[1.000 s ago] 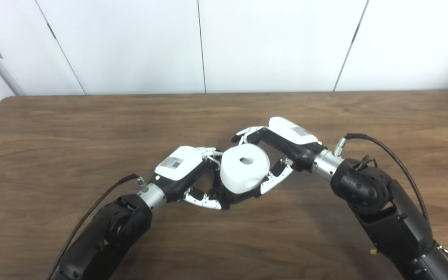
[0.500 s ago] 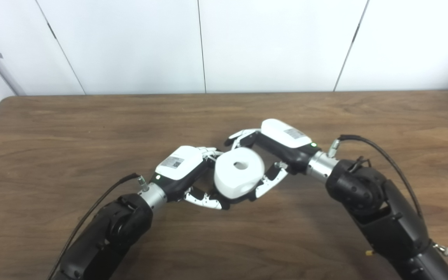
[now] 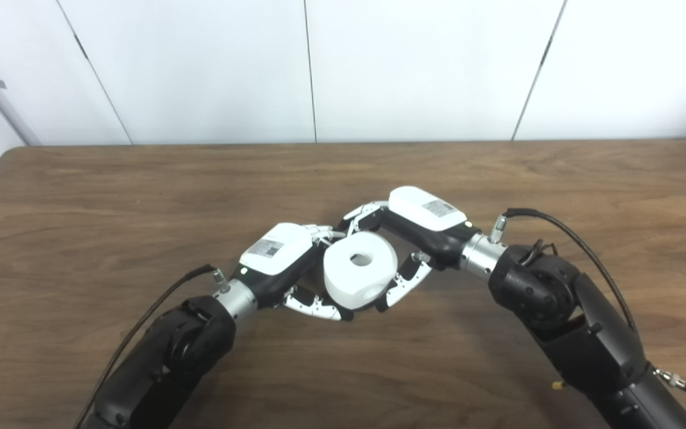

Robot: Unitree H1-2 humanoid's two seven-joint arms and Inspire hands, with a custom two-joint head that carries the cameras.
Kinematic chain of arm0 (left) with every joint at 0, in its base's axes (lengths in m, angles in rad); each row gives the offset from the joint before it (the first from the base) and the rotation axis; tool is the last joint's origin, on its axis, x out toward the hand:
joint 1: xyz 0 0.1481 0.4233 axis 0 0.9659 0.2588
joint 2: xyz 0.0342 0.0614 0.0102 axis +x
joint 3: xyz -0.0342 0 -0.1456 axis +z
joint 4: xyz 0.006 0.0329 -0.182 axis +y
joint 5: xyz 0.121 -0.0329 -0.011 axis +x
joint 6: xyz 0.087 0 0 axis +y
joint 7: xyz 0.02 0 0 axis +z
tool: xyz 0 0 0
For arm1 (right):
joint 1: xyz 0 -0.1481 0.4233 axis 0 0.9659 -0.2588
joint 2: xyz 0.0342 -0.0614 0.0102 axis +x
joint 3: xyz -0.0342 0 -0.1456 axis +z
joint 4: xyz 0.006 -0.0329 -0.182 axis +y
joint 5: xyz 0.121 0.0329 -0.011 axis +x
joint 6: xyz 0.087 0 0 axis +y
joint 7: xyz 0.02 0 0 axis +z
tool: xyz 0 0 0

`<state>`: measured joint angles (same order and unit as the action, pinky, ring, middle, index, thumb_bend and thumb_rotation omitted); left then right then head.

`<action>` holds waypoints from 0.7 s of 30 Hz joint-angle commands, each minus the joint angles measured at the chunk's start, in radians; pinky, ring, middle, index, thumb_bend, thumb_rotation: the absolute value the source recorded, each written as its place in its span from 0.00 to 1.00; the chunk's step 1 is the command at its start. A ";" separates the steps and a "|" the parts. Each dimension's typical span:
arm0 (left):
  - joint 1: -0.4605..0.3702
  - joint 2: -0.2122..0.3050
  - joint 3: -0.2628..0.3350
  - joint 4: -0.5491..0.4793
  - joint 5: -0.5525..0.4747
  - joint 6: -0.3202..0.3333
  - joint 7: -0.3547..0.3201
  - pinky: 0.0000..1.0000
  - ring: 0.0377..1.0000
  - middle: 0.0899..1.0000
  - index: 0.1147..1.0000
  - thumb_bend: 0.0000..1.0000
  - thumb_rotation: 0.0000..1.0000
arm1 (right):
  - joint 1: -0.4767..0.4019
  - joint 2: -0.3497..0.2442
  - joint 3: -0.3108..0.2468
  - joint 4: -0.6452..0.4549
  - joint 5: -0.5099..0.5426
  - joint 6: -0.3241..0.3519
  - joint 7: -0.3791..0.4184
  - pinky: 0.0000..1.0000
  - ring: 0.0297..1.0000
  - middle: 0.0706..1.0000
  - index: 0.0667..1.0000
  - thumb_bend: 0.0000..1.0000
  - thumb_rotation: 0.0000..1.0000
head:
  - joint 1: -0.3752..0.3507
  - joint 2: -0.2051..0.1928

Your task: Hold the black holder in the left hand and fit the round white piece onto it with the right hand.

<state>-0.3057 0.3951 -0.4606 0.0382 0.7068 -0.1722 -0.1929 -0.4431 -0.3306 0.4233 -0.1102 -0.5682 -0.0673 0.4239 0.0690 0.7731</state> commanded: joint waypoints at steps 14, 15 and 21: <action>0.010 0.008 -0.020 0.018 0.031 -0.004 -0.038 0.86 0.87 0.82 0.42 0.53 0.06 | -0.009 -0.013 -0.048 -0.053 -0.026 0.080 0.022 0.68 0.85 0.93 1.00 0.96 0.35 | 0.000 -0.003; 0.010 0.008 -0.020 0.019 0.032 -0.005 -0.037 0.86 0.87 0.82 0.42 0.53 0.06 | -0.010 -0.014 -0.051 -0.057 -0.024 0.086 0.027 0.69 0.85 0.93 1.00 0.95 0.35 | 0.000 -0.003; 0.011 0.008 -0.020 0.011 0.031 -0.001 -0.043 0.87 0.87 0.82 0.42 0.53 0.06 | -0.006 -0.020 -0.066 -0.067 -0.016 0.095 0.039 0.71 0.85 0.92 1.00 0.94 0.32 | 0.003 0.000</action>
<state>-0.3056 0.3963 -0.4582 0.0381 0.7071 -0.1765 -0.1925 -0.4282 -0.3396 0.3739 -0.1452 -0.5919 0.0315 0.4711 0.0706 0.7716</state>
